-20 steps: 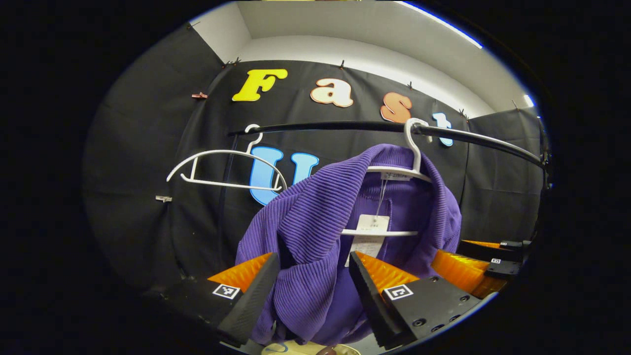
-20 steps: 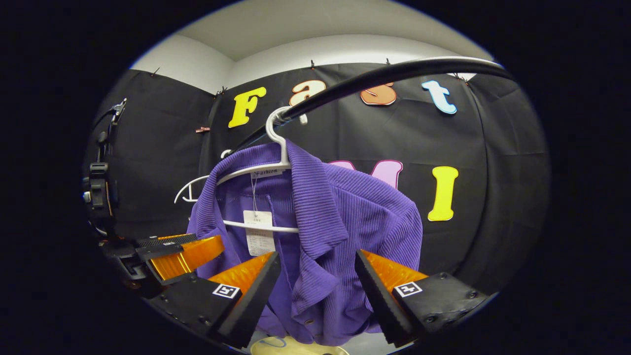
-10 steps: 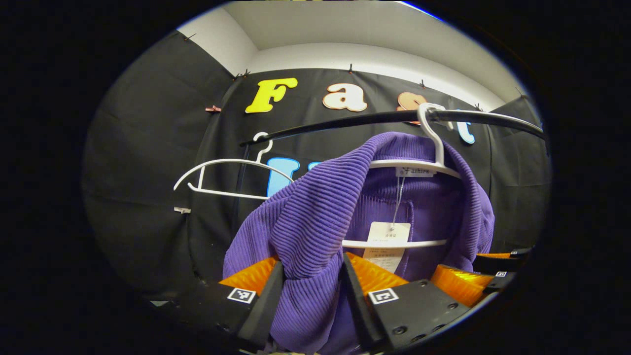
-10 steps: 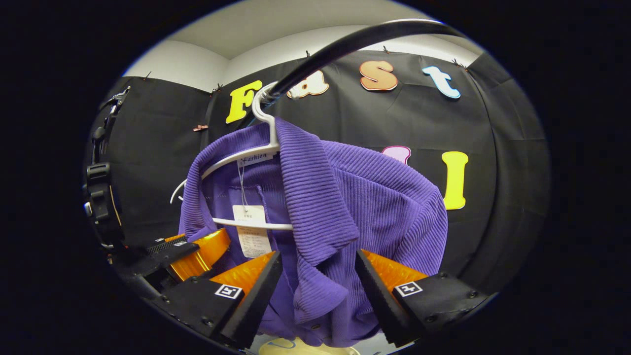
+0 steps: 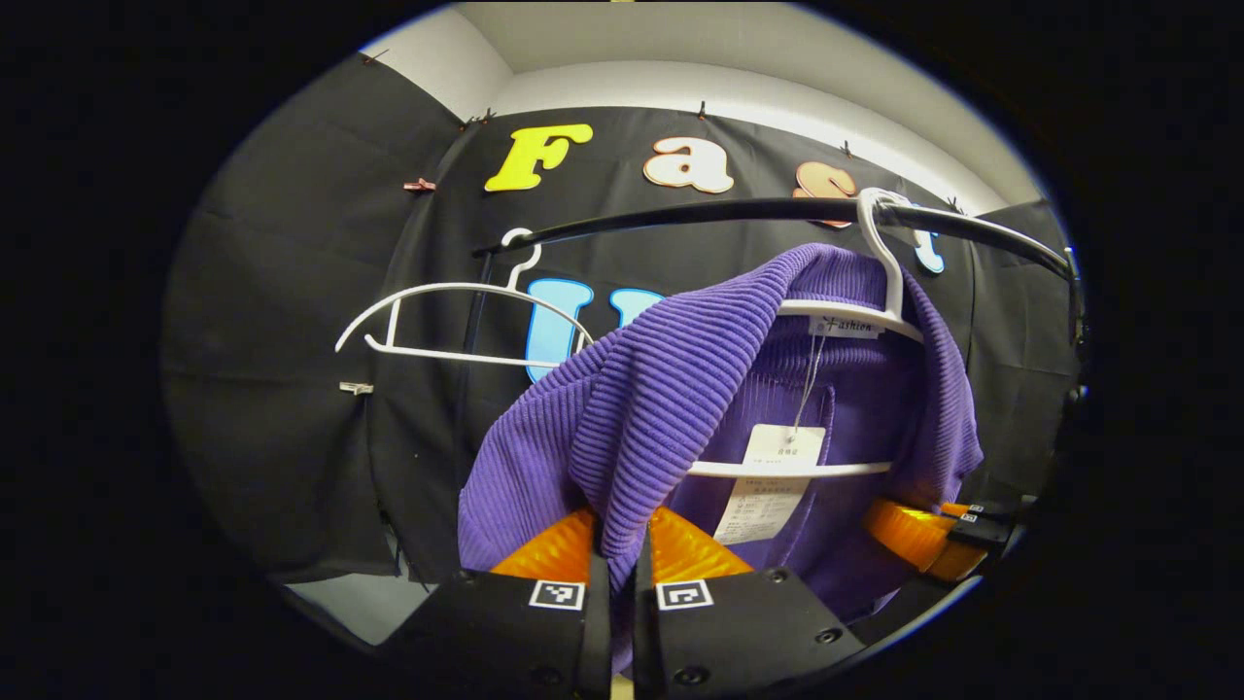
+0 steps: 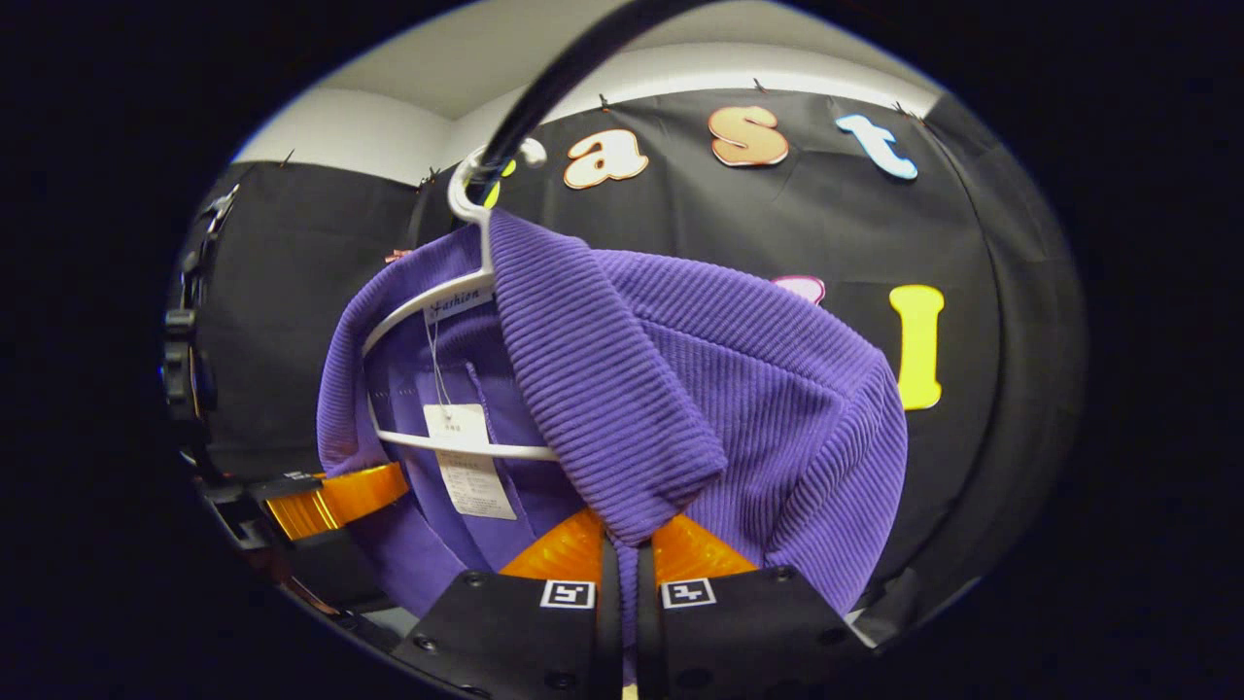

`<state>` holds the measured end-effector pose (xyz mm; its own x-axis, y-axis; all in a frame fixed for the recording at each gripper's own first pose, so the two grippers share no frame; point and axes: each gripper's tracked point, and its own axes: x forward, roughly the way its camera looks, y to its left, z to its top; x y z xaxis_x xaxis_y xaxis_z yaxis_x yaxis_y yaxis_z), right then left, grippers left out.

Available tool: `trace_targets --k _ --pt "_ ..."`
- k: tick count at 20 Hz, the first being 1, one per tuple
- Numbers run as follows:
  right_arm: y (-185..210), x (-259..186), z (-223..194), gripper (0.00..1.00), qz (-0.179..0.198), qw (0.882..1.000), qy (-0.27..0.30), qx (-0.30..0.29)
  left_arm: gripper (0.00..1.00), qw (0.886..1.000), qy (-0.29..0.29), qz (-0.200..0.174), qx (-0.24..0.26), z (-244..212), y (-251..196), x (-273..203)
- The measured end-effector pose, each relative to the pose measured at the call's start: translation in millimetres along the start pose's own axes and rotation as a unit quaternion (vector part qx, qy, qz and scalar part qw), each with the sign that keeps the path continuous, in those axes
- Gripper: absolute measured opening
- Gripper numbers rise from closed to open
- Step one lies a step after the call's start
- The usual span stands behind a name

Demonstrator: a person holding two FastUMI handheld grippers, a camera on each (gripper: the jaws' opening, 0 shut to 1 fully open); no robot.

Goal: Grasp the clothes on the hanger with both hands and then place them into the laundry hamper below.

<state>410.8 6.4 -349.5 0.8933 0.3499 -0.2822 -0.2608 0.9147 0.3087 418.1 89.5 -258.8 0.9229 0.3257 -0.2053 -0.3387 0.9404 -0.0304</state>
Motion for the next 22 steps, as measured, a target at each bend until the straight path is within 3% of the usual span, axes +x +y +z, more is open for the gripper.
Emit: trace_targets --k 4,6,9,14,16,19,22 --pt "3.2 2.6 0.3 0.1 0.084 0.995 0.02 0.056 0.08 1.0 0.004 -0.006 0.022 2.7 3.2 -1.9" --pt "2.7 -3.0 4.0 0.1 0.138 0.985 0.033 0.094 0.08 0.999 0.01 -0.001 0.035 8.1 13.4 -7.3" --pt "1.3 -20.1 29.2 0.1 0.19 0.97 0.018 0.151 0.08 0.999 -0.013 0.031 0.03 38.4 41.6 -23.9" --pt "34.7 -62.7 62.9 0.1 0.324 0.925 0.007 0.199 0.08 0.995 -0.053 0.064 0.054 85.2 69.9 -28.5" --pt "35.7 -67.2 75.7 0.14 0.345 0.911 -0.002 0.225 0.08 0.992 -0.078 0.073 0.075 107.7 79.4 -26.5" --pt "28.4 -74.1 112.1 0.1 0.363 0.887 -0.043 0.284 0.09 0.989 -0.09 0.076 0.089 129.0 94.6 -11.3" --pt "17.1 -62.1 133.1 0.1 0.349 0.88 -0.078 0.314 0.08 0.992 -0.069 0.063 0.086 122.1 108.8 14.5"
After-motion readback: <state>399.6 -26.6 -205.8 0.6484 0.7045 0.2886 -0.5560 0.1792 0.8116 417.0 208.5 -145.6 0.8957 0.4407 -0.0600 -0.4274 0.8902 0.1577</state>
